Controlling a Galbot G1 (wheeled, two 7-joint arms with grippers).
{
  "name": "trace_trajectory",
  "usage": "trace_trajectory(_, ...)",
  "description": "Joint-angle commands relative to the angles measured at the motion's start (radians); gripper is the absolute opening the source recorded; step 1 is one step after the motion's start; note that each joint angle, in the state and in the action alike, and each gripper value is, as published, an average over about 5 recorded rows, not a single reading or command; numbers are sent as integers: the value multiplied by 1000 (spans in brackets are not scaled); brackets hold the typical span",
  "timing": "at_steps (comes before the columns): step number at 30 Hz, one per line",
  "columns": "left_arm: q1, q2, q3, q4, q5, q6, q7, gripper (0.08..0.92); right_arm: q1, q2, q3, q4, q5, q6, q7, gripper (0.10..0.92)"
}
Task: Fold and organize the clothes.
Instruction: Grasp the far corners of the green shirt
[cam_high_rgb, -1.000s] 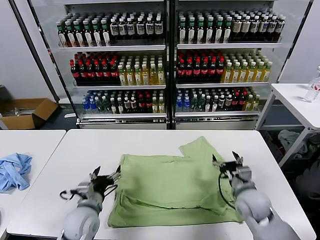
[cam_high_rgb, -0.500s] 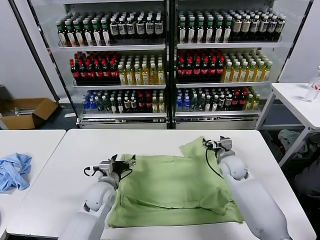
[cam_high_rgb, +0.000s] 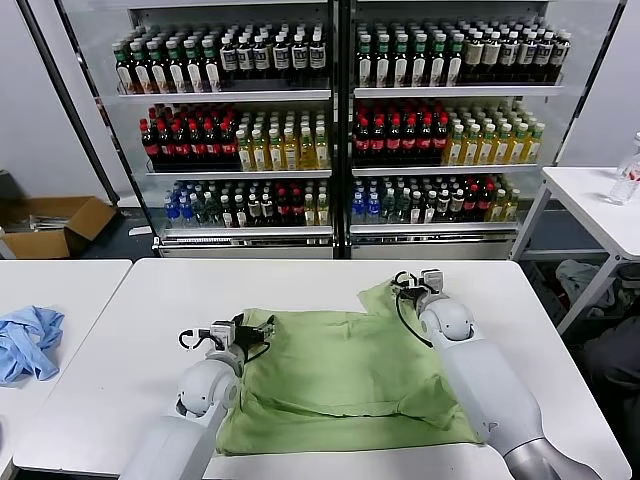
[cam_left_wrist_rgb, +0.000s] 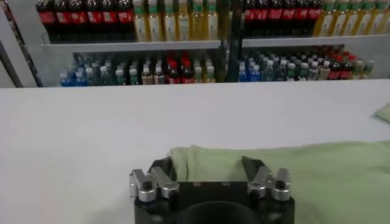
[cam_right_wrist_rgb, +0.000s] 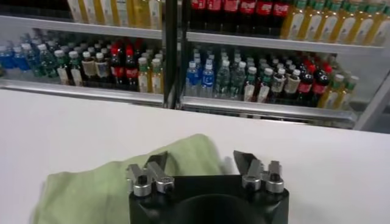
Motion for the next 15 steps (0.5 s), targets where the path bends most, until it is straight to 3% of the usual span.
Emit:
trace_trajectory(1,22,-3,11,7,-7,20,7,613,-18,1,-18,9,1,-19,-39,569)
trace_trajectory(15,40,9,-19,-4,-70,5,22,184,-91,-45,18,175,60,51,-72,160)
